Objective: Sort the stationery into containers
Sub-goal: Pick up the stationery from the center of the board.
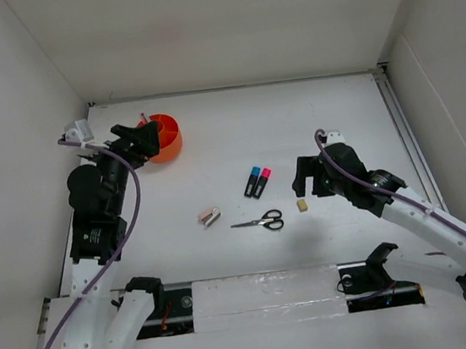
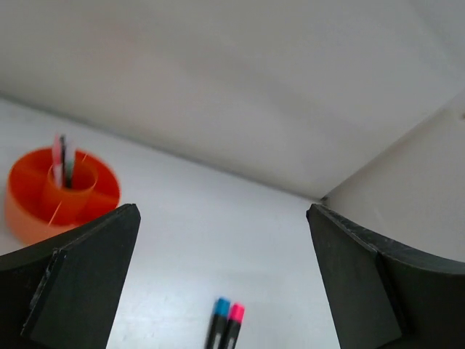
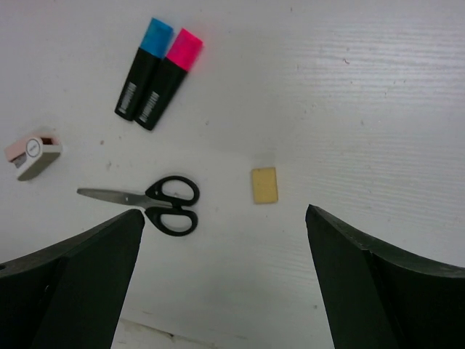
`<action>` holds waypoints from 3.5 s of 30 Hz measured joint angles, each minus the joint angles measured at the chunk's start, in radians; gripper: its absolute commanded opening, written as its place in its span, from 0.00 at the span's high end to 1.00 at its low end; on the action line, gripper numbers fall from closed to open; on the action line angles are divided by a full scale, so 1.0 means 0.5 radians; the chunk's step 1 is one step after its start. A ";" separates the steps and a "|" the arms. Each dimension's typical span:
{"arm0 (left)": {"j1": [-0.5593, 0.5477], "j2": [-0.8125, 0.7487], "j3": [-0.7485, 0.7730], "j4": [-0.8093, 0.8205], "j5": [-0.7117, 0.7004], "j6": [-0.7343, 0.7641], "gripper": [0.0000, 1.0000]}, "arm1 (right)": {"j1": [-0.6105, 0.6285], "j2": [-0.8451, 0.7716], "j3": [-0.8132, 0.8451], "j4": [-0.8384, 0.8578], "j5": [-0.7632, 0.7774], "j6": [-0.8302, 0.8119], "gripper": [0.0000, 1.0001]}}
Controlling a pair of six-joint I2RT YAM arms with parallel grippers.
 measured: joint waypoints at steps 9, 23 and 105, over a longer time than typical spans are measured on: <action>0.000 0.176 0.098 -0.761 -0.172 0.072 0.00 | -0.057 0.115 -0.204 0.132 -0.195 0.055 0.05; 0.001 -0.209 -0.080 -0.773 0.108 0.163 0.00 | -0.082 0.675 -0.282 0.323 -0.157 0.114 0.30; 0.001 -0.155 -0.082 -0.771 0.332 0.218 0.00 | 0.337 1.130 -0.040 0.233 0.243 0.504 0.49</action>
